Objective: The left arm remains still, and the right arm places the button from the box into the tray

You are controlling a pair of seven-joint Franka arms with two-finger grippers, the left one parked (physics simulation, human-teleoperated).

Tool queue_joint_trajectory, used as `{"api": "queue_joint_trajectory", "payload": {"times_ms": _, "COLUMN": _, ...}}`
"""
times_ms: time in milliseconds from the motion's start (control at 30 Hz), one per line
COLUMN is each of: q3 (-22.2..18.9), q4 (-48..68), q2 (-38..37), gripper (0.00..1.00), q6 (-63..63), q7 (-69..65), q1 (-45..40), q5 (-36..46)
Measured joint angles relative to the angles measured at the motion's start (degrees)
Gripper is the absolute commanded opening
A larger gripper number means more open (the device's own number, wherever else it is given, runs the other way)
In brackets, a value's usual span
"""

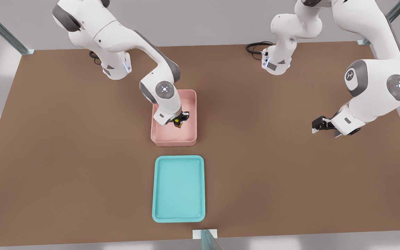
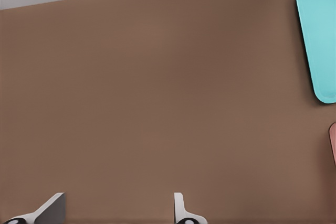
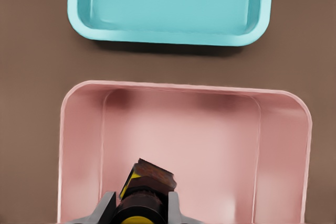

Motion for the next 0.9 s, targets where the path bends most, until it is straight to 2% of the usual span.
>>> {"api": "queue_joint_trajectory", "payload": {"times_ms": 133, "q3": -0.2, "q4": 7.3, "q2": 2.6, "gripper": 0.37, "q6": -3.6, "q7": -0.8, "q1": -0.6, "q5": 0.0}}
{"api": "queue_joint_trajectory", "payload": {"times_ms": 300, "q3": -0.3, "q4": 20.7, "q2": 9.9, "gripper": 0.37, "q6": -8.4, "q7": -2.5, "q1": -1.4, "q5": 0.0}}
{"api": "queue_joint_trajectory", "payload": {"times_ms": 567, "q3": -0.6, "q4": 43.5, "q2": 25.5, "gripper": 0.37, "q6": -13.8, "q7": -6.8, "q1": -1.3, "q5": -1.3}}
{"api": "queue_joint_trajectory", "payload": {"times_ms": 833, "q3": -1.4, "q4": 55.5, "q2": 38.0, "gripper": 0.37, "q6": -14.6, "q7": -12.9, "q1": -0.7, "q5": -6.5}}
{"api": "queue_joint_trajectory", "payload": {"times_ms": 867, "q3": -1.5, "q4": 55.8, "q2": 38.7, "gripper": 0.4, "q6": -14.4, "q7": -13.6, "q1": -0.6, "q5": -7.0}}
{"api": "queue_joint_trajectory", "payload": {"times_ms": 900, "q3": -1.5, "q4": 56.1, "q2": 39.1, "gripper": 0.6, "q6": -14.2, "q7": -14.3, "q1": -0.6, "q5": -7.5}}
